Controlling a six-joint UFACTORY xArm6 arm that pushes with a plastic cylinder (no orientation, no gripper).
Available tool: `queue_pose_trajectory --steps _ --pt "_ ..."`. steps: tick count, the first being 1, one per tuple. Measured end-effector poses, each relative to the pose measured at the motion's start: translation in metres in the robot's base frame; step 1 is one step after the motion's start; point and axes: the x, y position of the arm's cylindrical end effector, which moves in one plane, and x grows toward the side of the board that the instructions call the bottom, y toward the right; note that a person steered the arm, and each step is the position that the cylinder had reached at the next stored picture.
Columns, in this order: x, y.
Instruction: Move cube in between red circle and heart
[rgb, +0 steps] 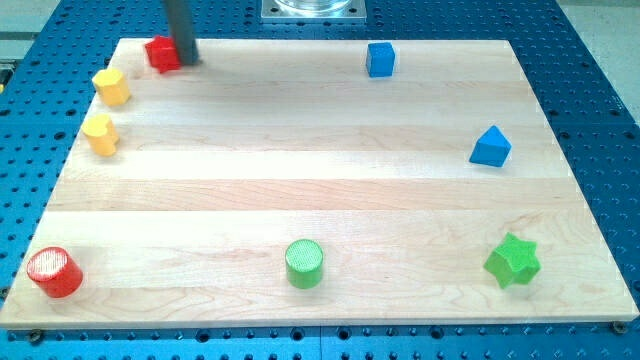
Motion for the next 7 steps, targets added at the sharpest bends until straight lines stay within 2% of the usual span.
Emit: queue_pose_trajectory --steps 1,2,4,5,6,7 --pt "0.000 -0.018" --pt "-0.002 0.057" --pt "-0.025 0.263" --pt "-0.022 0.323" --pt "0.002 0.311" --pt "0.054 0.272"
